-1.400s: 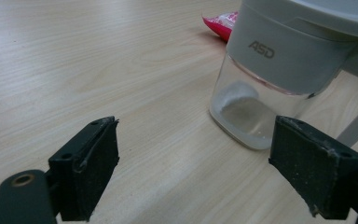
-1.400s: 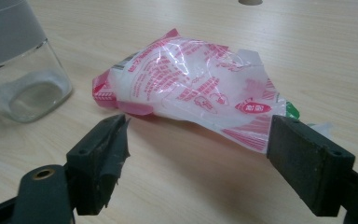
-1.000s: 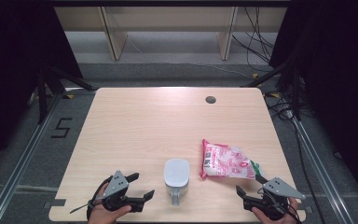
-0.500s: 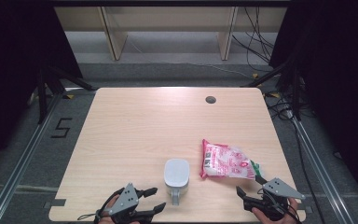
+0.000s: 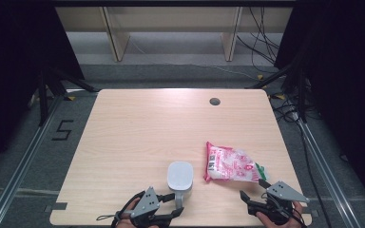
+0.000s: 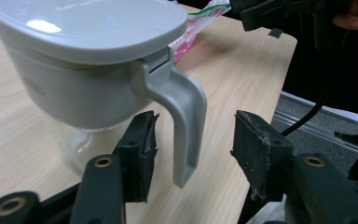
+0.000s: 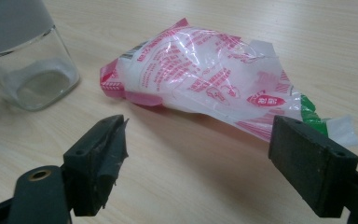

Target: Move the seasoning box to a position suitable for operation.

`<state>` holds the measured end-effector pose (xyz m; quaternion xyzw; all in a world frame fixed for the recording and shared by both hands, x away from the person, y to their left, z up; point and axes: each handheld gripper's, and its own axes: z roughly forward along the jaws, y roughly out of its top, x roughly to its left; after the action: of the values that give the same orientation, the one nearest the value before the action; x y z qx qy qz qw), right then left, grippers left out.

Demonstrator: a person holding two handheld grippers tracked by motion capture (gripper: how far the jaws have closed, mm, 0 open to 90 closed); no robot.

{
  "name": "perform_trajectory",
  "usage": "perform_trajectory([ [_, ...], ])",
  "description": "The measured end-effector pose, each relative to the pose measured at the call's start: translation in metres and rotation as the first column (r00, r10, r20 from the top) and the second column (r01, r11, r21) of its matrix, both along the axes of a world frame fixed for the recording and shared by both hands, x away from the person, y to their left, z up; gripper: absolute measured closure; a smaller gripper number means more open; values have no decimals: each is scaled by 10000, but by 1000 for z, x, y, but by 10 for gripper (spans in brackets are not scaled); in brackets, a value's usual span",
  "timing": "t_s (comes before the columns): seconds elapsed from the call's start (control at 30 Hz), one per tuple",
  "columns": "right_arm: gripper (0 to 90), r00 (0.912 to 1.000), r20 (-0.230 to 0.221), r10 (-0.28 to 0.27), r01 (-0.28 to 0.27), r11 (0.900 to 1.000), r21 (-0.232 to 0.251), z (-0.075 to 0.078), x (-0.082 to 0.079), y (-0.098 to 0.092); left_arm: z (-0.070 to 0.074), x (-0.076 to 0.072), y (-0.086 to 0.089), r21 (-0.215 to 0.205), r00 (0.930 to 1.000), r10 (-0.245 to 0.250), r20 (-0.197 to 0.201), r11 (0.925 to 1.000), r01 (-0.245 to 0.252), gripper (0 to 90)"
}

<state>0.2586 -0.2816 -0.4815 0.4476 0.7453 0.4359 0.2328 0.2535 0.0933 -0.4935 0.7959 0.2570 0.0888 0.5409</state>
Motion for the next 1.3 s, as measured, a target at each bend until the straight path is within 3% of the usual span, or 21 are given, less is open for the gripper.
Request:
perform_trajectory([
  [0.13, 203, 9999, -96, 30, -30, 10000, -28, -1, 0, 1, -2, 3, -8, 372, 9997, -148, 176, 9992, 141, 576],
  [0.2, 203, 9990, -416, -158, 167, 9996, 221, 0, -2, 3, -5, 4, -11, 513, 9995, -143, 292, 9986, 128, 620],
  [0.23, 203, 9994, -340, -119, 125, 9998, 168, -1, -1, 3, -5, 6, -10, 850, 9989, -136, 458, 9963, 97, 661],
  [0.33, 204, 9994, -335, -133, 137, 9998, 107, -1, -1, 3, -9, 9, -13, 513, 9996, -200, 207, 9985, 190, 720],
  [0.43, 205, 9992, -388, -138, 145, 9997, 187, -1, -2, 4, -10, 11, -16, 368, 9995, -256, 177, 9990, 249, 730],
  [0.5, 206, 9989, -468, -91, 106, 9994, 317, 0, -3, 4, -9, 13, -16, 631, 9991, -288, 300, 9976, 269, 731],
  [0.6, 207, 9996, -286, -60, 64, 9999, 121, -1, -1, 3, -10, 17, -18, 438, 9994, -258, 212, 9987, 249, 734],
  [0.63, 207, 9989, -474, -58, 72, 9996, 280, 0, -3, 4, -10, 19, -18, 450, 9996, -202, 200, 9988, 193, 734],
  [0.67, 207, 9996, -259, 148, -145, 9998, 119, -1, -1, 2, -10, 22, -17, 400, 9997, -136, 204, 9991, 128, 733],
  [0.7, 207, 9995, -253, 161, -158, 9998, 126, -1, 0, 2, -9, 25, -15, 634, 9996, -150, 234, 9979, 135, 733],
  [0.73, 207, 9998, -203, 2, -1, 10000, 30, -1, 1, 3, -10, 29, -14, 467, 9998, -165, 148, 9988, 158, 733],
  [0.87, 211, 9998, -171, 50, -50, 10000, 5, -2, 1, 2, -9, 41, -13, 493, 9999, 62, 81, 9988, -66, 734],
  [0.93, 211, 9996, -273, 118, -113, 9998, 153, -1, 0, 2, -9, 48, -12, 753, 9999, -16, 116, 9972, 7, 736],
  [0.97, 211, 9996, -270, 109, -106, 9999, 136, -1, 0, 2, -9, 50, -14, 393, 10000, 74, 1, 9992, -74, 736],
  [1.03, 211, 9995, -306, 99, -95, 9999, 141, -1, 0, 2, -9, 55, -11, 550, 9999, 63, 82, 9985, -68, 735],
  [1.1, 213, 9986, -521, -123, 141, 9993, 349, -1, -2, 4, -9, 58, -8, 437, 9997, 260, 29, 9987, -261, 731],
  [1.17, 213, 9989, -469, -89, 103, 9995, 291, -1, -2, 3, -9, 63, -4, 558, 9989, 454, 137, 9974, -461, 724],
  [1.23, 214, 9995, -310, 97, -93, 9999, 139, -1, 0, 2, -10, 68, -1, 294, 9975, 691, -117, 9972, -687, 720],
  [1.27, 215, 9995, -316, 99, -94, 9998, 149, -1, 0, 2, -10, 70, -1, 354, 9968, 791, -112, 9963, -786, 717],
  [1.3, 215, 9990, -443, -98, 107, 9997, 213, -1, -1, 4, -9, 75, 1, 597, 9981, 482, 371, 9969, -504, 717],
])
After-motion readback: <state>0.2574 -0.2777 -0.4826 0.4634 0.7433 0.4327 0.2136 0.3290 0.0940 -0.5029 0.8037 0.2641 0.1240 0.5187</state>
